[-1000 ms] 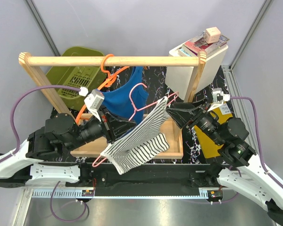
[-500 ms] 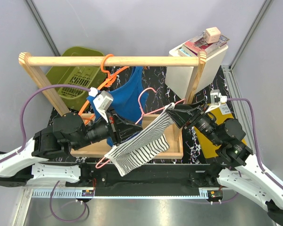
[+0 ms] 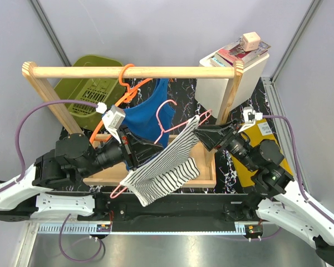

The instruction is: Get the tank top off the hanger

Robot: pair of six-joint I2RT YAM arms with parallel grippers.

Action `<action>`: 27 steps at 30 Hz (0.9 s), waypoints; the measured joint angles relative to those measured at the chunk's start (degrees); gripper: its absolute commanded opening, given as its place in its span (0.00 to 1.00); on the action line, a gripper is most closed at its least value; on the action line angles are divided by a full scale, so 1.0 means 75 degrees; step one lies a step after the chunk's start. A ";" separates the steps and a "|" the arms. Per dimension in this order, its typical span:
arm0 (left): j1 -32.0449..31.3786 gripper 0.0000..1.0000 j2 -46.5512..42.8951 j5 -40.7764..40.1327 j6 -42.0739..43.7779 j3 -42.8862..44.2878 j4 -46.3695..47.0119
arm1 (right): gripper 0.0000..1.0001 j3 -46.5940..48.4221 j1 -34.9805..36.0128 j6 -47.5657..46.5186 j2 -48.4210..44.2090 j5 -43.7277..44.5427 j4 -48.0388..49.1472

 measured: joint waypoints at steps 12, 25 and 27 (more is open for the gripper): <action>0.0000 0.00 -0.0026 -0.0015 -0.0003 0.0000 -0.0038 | 0.55 0.0000 0.0000 0.0140 0.0219 -0.0058 0.0286; 0.0000 0.00 -0.0026 -0.0009 -0.0006 -0.0003 -0.0227 | 0.43 -0.0003 0.0000 0.0181 -0.0009 -0.0058 0.0411; 0.0000 0.00 -0.0026 -0.0009 -0.0006 -0.0003 -0.0230 | 0.45 -0.0003 0.0000 0.0195 0.0055 -0.0058 0.0417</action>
